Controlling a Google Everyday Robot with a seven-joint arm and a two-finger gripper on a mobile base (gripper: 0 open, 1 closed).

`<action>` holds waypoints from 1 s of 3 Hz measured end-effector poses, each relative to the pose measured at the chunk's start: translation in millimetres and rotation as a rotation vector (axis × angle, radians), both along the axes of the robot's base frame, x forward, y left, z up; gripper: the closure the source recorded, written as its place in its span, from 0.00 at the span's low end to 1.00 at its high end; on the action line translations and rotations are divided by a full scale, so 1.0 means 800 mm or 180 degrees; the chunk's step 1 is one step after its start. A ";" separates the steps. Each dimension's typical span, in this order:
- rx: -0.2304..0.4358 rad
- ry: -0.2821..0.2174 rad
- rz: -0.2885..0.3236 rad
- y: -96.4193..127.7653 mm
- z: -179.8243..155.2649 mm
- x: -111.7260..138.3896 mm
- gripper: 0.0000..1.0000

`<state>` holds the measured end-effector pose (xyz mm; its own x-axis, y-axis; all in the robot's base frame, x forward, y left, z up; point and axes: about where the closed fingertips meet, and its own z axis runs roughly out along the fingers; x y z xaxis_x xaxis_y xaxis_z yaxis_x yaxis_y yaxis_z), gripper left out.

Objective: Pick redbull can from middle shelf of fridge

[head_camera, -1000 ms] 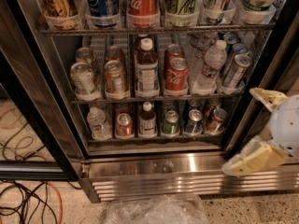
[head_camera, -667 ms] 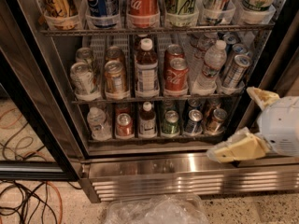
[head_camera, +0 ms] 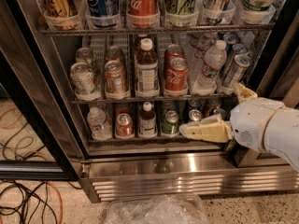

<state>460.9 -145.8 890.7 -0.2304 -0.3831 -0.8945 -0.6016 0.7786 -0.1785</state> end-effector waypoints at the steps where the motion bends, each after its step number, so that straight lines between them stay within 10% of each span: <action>1: 0.0177 -0.0042 -0.0085 0.011 0.014 0.007 0.00; 3: 0.0487 -0.0148 -0.0461 -0.012 -0.020 0.037 0.00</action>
Offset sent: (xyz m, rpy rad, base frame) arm 0.0212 0.0151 -0.0068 0.1107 -0.0452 -0.0644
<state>490.5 -155.6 874.9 -0.2302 -0.2078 -0.9507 -0.4753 0.8765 -0.0765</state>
